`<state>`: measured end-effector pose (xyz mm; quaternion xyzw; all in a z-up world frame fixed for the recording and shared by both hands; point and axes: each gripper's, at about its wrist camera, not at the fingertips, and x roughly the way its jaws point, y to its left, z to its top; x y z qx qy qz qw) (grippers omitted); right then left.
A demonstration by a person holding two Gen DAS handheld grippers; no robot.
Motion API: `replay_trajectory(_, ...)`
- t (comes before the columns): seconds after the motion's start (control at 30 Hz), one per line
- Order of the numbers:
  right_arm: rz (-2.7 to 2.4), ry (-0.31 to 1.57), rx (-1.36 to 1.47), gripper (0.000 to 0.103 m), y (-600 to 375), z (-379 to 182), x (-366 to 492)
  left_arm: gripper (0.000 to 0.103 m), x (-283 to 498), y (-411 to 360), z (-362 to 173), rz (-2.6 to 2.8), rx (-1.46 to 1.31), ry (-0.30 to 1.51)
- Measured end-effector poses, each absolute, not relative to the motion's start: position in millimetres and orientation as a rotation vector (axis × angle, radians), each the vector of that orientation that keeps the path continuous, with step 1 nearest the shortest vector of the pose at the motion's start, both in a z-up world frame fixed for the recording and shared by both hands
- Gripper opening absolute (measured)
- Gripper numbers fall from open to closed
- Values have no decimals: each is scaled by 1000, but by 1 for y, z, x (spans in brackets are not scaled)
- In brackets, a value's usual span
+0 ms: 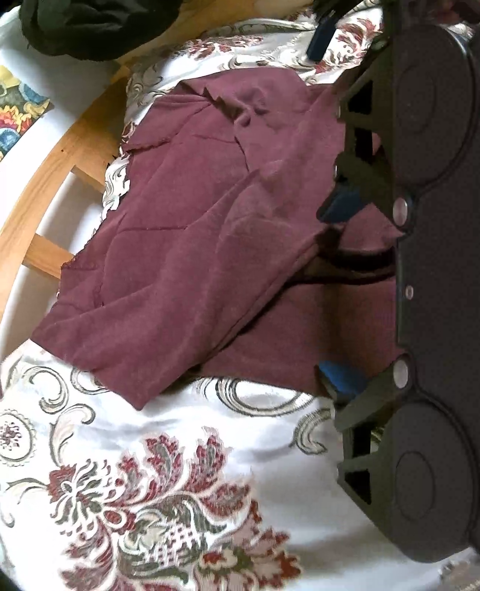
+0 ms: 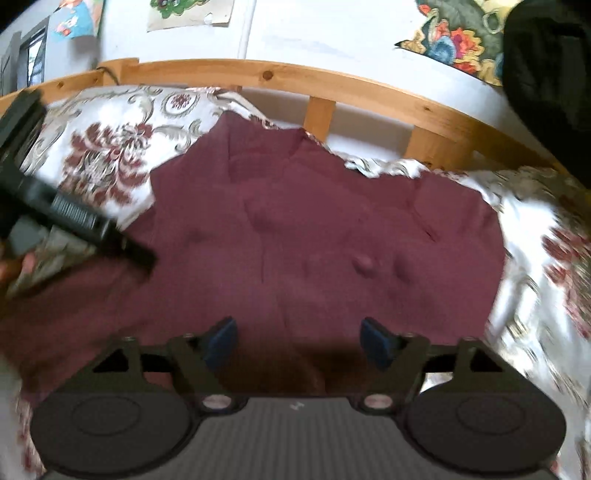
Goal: Fold small clothes
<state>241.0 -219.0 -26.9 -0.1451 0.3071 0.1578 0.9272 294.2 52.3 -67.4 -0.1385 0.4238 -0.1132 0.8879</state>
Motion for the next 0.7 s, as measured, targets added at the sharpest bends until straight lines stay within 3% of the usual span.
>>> replay_trajectory(0.2,282,628,-270,103,-248,-17,183,95,268,45,-51,-227,-188,844)
replay_trajectory(0.47,250,649,-170,103,-267,-8,144,102,223,37,-18,-187,-115,754)
replay_trajectory(0.7,252,637,-219,103,-258,-12,116,102,184,38,-9,-164,-112,758)
